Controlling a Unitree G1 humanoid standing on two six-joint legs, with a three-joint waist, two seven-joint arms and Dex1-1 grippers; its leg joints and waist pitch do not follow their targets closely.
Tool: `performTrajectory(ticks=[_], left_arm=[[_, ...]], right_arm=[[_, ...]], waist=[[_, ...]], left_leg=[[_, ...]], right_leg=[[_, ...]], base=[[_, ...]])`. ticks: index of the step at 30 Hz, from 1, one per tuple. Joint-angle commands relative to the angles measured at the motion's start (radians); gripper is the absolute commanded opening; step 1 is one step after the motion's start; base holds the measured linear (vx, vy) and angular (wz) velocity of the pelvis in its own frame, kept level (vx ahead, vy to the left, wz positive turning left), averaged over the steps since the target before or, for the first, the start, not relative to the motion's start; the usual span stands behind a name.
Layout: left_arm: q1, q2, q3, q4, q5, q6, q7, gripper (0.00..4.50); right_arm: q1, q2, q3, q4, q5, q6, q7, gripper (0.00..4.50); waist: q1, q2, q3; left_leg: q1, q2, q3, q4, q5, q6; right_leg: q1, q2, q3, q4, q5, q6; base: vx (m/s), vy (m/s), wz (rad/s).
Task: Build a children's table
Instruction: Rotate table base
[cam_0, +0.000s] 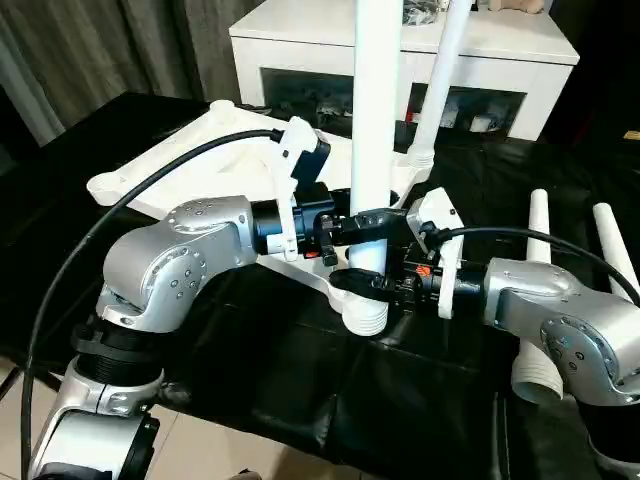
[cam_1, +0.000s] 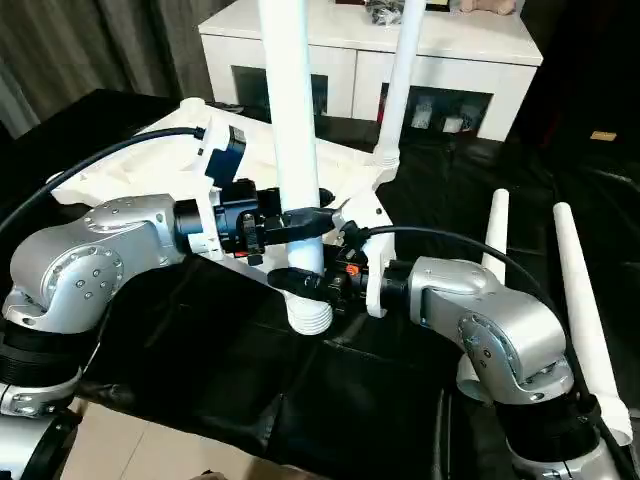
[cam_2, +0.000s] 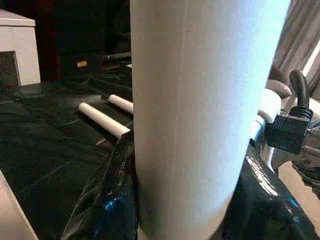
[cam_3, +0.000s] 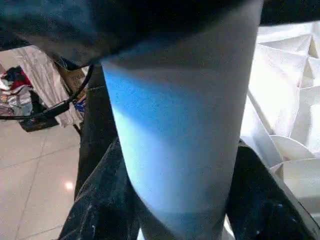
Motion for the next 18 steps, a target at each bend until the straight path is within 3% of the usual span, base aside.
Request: performTrajectory(ticks=[1,12,15,18], left_arm=[[-0.011,-0.007,0.01,-0.007,0.0,0.022,0.032,2.42],[-0.003,-0.008,0.062,0.019,-0.011,0.037,0.054,3.3],[0.011,0.01,0.073,0.047,0.048,-0.033,0.065,3.56],[0.028,0.038,0.074,0.08,0.134,-0.169,0.059,3.72]], right_arm=[[0.0,0.011,-0.009,0.007,-0.001,-0.017,-0.011,1.91],[-0.022,0.076,-0.056,0.081,-0.07,-0.084,-0.125,1.87],[-0.026,0.079,-0.075,0.138,-0.141,-0.126,-0.206,1.87],[-0.025,0.088,-0.102,0.207,-0.21,-0.174,-0.298,1.87]], waist=[[0.003,-0.019,-0.07],[0.001,-0.016,-0.071],[-0.001,-0.012,-0.071],[-0.003,-0.01,-0.072]], left_leg=[[0.001,0.017,0.001,-0.073,-0.153,-0.011],[0.001,0.015,0.0,-0.074,-0.15,-0.019],[0.002,0.013,0.0,-0.074,-0.155,-0.025],[0.002,0.01,0.0,-0.074,-0.16,-0.034]], right_leg=[[0.06,-0.033,0.039,-0.067,-0.279,-0.17],[0.06,-0.032,0.037,-0.068,-0.273,-0.172],[0.057,-0.03,0.037,-0.07,-0.275,-0.165],[0.06,-0.03,0.036,-0.071,-0.272,-0.155]], base=[[0.0,0.0,0.0],[0.0,0.0,0.0],[0.0,0.0,0.0],[0.0,0.0,0.0]])
